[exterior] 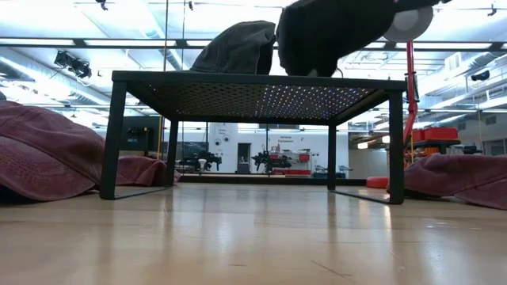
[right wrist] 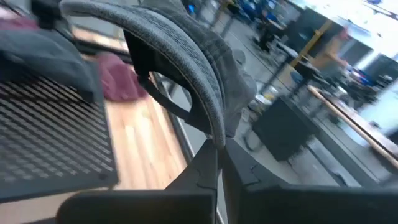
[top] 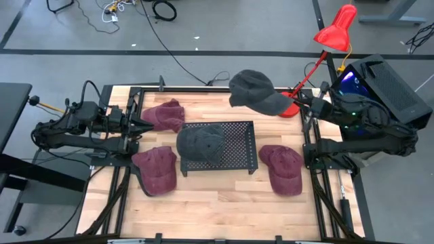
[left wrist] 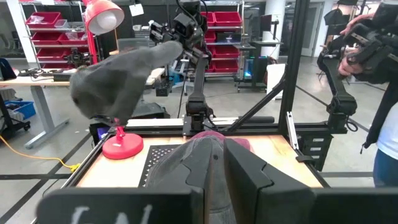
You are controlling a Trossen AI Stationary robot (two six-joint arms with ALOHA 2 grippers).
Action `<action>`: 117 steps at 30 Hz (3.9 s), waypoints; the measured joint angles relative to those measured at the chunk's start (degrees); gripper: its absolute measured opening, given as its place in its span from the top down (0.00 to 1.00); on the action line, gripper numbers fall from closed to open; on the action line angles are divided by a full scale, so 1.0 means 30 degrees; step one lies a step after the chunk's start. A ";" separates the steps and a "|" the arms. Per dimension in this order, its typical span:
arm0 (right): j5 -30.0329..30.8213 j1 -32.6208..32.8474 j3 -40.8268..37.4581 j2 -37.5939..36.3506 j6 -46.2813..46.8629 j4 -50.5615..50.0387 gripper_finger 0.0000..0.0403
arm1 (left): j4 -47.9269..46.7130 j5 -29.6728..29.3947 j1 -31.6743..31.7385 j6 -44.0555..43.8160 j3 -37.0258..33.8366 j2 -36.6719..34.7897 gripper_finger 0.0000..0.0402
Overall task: Pick & Place hat
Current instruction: Stack the top black cap on top of the black cap on the shelf
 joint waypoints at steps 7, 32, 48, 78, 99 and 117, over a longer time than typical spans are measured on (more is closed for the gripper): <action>-0.3690 -0.0295 0.0000 -0.0680 0.0509 -0.0322 1.00 | 0.0000 0.0004 -0.0006 0.0006 0.0000 0.0002 0.88; -0.7893 -0.0465 -0.2754 -0.4898 -0.0085 -0.0799 1.00 | 0.0001 0.0002 -0.0007 0.0002 0.0000 0.0004 0.88; -1.7118 -0.0465 -0.2833 -0.5799 -0.3514 -0.0790 1.00 | -0.0002 0.0007 -0.0007 0.0006 0.0000 0.0002 0.88; -2.7720 -0.0436 -0.9848 -0.5850 -0.3611 0.2653 0.99 | -0.0002 0.0000 -0.0001 0.0001 0.0000 -0.0001 0.88; -2.1614 -0.0443 -0.9996 -0.5872 -0.8086 0.0816 0.99 | 0.0003 0.0000 -0.0007 0.0000 0.0000 0.0004 0.88; -2.0795 -0.0443 -0.9996 -0.5872 -0.7652 0.0408 0.99 | 0.0002 0.0006 0.0000 0.0004 0.0000 0.0004 0.88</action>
